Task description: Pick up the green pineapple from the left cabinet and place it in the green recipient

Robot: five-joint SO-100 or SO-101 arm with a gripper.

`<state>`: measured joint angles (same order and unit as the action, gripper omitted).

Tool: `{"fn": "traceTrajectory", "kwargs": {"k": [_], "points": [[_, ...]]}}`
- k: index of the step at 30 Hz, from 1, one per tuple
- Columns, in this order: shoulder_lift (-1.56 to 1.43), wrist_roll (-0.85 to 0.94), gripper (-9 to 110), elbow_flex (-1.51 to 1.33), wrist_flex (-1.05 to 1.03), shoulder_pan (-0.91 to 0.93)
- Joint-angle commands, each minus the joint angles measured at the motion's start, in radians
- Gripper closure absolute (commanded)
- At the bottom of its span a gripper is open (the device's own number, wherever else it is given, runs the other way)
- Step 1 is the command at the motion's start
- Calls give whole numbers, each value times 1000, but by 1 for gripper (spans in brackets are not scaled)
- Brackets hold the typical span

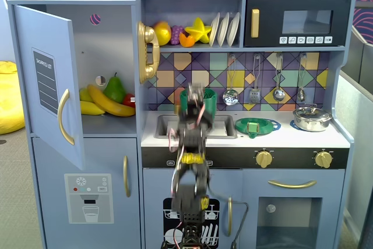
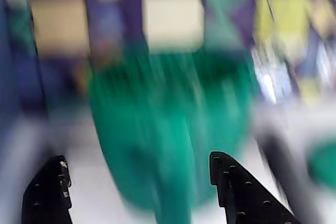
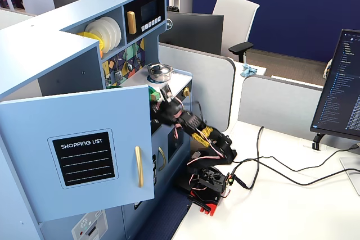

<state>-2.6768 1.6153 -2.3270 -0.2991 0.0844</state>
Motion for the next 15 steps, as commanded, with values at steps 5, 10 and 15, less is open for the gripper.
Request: {"fn": "traceTrajectory", "kwargs": {"k": [5, 10, 15], "points": [[-368, 8, 75, -382, -8, -23], [-499, 14, 75, -515, 20, -2], [-499, -3, 76, -574, 57, 8]]}}
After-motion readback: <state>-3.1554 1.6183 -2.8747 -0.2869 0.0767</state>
